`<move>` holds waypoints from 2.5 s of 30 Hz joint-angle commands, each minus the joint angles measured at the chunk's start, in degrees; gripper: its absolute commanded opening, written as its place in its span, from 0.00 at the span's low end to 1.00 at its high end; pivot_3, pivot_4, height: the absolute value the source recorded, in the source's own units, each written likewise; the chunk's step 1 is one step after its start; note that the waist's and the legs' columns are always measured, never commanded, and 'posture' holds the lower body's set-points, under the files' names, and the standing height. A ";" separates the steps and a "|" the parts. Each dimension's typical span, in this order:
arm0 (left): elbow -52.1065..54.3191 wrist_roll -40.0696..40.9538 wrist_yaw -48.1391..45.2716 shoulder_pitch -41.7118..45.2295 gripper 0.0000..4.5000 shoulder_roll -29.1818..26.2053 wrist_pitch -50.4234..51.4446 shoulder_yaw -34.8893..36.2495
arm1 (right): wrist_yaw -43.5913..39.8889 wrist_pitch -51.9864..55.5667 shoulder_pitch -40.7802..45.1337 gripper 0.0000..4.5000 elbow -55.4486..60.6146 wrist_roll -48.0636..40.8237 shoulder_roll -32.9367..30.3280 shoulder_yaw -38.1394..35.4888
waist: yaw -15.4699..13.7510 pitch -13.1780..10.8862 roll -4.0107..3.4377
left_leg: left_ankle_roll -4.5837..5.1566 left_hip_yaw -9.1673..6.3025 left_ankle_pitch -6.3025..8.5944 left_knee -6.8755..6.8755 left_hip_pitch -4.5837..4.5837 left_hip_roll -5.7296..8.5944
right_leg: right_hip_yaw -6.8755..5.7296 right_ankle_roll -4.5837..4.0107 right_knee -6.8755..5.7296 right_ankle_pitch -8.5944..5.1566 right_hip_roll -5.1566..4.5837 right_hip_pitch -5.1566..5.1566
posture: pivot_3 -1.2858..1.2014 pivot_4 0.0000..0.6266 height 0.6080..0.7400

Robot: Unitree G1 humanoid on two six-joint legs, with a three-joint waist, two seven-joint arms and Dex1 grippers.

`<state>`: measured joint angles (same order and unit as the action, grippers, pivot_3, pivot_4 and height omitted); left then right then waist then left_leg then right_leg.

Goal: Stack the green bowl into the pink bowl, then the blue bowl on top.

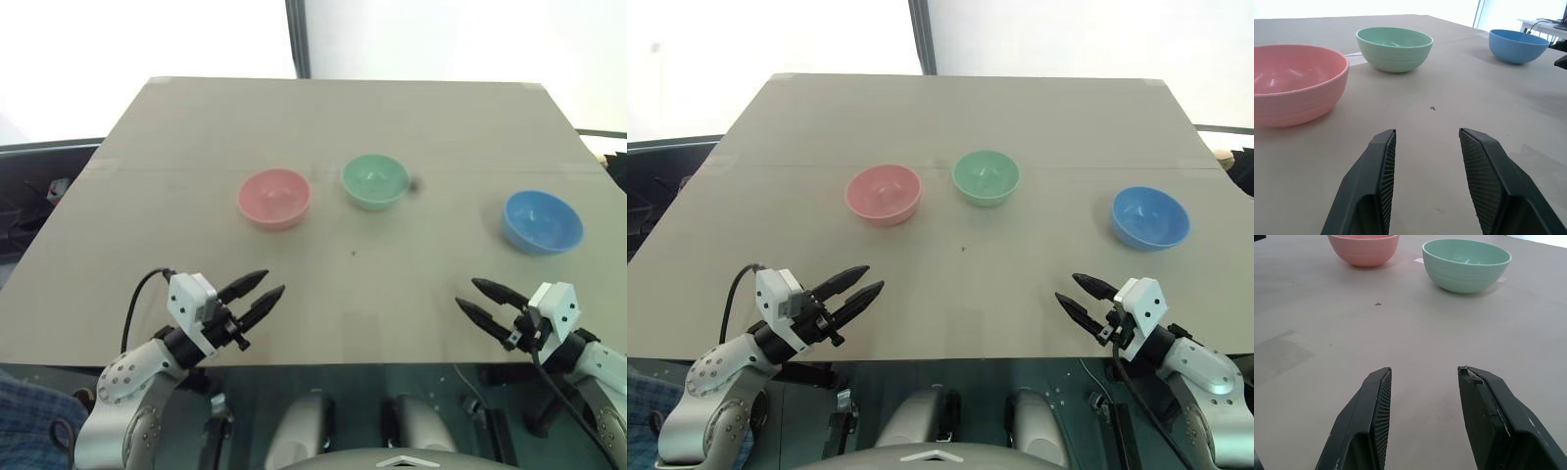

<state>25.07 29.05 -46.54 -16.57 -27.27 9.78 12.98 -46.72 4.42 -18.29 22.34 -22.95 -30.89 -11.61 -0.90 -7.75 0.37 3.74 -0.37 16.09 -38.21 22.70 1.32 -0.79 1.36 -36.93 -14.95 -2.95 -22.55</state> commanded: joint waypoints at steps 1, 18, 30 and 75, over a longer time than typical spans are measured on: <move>1.19 1.74 -0.34 0.18 0.48 -0.16 -0.47 0.28 | -0.16 -1.60 -0.28 0.50 0.47 -0.12 0.17 -0.02 | 0.00 0.00 0.00 | 0.00 0.00 0.00 0.00 0.00 0.00 | 0.00 0.00 0.00 0.00 0.00 0.00 | 0.52 0.24 1.00; 0.21 2.23 0.02 1.91 0.48 -0.31 -0.19 -0.34 | 1.22 -1.39 0.73 0.50 -0.10 -1.47 1.92 0.08 | 0.01 0.02 -0.01 | 0.00 0.00 0.00 -0.02 -0.04 0.00 | -0.01 0.01 -0.02 0.00 0.01 0.04 | 0.52 0.24 1.00; -1.21 -0.18 2.37 4.28 0.48 -0.44 0.94 -1.79 | 1.04 4.33 3.38 0.50 9.50 -13.29 2.11 0.27 | 0.01 0.02 -0.03 | 0.00 -0.01 0.00 -0.04 -0.06 0.00 | -0.01 0.20 -0.03 0.12 0.02 0.07 | 0.52 0.24 1.00; -33.40 -33.16 5.69 47.71 0.48 -6.77 6.08 -26.86 | 4.09 10.24 8.96 0.50 15.02 -17.85 -1.52 -0.57 | -0.04 0.07 0.08 | -0.19 -0.03 -0.14 -0.15 0.02 0.07 | -0.04 0.25 -0.23 0.14 0.05 0.04 | 0.52 0.24 1.00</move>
<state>-7.93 -3.79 -38.73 29.02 -33.61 15.95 -13.65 -42.23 15.79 -9.82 36.59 -40.76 -32.35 -11.62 -0.94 -7.68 0.46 3.56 -0.39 15.96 -38.36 22.74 1.39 -0.83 1.61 -37.17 -14.81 -2.89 -22.54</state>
